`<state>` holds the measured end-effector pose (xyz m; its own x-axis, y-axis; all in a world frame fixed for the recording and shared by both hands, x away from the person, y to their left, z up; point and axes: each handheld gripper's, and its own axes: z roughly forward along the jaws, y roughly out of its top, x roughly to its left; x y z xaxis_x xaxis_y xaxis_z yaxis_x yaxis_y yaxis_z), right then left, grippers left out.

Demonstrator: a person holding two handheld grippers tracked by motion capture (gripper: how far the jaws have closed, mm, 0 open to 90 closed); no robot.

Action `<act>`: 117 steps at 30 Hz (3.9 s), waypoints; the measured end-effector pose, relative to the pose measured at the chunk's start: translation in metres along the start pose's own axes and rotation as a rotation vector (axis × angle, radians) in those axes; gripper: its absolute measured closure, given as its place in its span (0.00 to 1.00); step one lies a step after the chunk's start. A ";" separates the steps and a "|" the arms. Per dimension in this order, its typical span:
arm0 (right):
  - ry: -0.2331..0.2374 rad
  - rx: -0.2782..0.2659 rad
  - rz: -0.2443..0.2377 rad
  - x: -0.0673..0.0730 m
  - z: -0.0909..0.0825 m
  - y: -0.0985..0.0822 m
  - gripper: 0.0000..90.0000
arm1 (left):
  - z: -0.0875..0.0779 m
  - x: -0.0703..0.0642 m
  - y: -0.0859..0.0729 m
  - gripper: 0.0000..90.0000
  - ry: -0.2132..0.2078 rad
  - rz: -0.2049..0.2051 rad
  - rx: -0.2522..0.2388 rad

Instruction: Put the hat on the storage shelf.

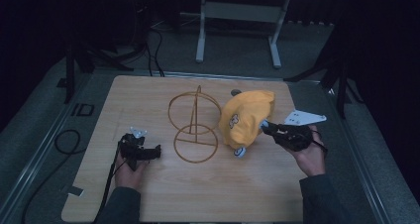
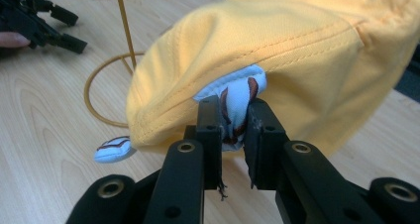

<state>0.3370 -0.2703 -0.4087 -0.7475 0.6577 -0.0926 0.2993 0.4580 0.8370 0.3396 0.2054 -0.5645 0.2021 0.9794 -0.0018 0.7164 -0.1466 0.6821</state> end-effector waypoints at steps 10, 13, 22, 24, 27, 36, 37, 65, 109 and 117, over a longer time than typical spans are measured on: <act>0.027 -0.033 -0.005 0.005 -0.017 0.006 0.88 | 0.000 0.000 0.000 0.00 0.000 0.000 -0.001; 0.049 -0.027 -0.009 0.010 -0.021 0.004 0.88 | 0.000 0.000 0.000 0.00 0.000 -0.002 -0.001; 0.018 0.034 0.044 -0.005 -0.004 0.013 0.86 | 0.000 0.000 0.000 0.00 0.000 -0.001 0.001; 0.011 0.041 0.055 -0.008 0.000 0.013 0.86 | 0.000 0.000 0.000 0.00 0.000 -0.001 0.001; -0.011 0.085 0.101 -0.024 0.017 0.014 0.84 | 0.000 -0.001 0.000 0.00 0.000 -0.004 -0.002; -0.086 0.231 0.091 -0.040 0.042 0.015 0.67 | 0.000 -0.001 0.000 0.00 0.000 -0.004 -0.004; -0.086 0.231 0.091 -0.040 0.042 0.015 0.67 | 0.000 -0.001 0.000 0.00 0.000 -0.003 -0.004; 0.054 0.261 -0.049 -0.009 0.052 0.022 0.37 | 0.000 -0.001 0.000 0.00 -0.001 -0.004 -0.003; 0.181 0.453 -0.361 -0.005 0.085 0.031 0.43 | 0.001 -0.001 0.000 0.00 -0.002 -0.004 -0.003; 0.169 0.541 -0.449 0.002 0.092 0.041 0.49 | 0.001 -0.001 0.000 0.00 -0.002 -0.004 -0.004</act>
<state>0.4026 -0.1951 -0.4242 -0.9357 0.2550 -0.2440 0.1606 0.9232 0.3491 0.3402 0.2044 -0.5647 0.2006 0.9797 -0.0057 0.7146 -0.1423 0.6849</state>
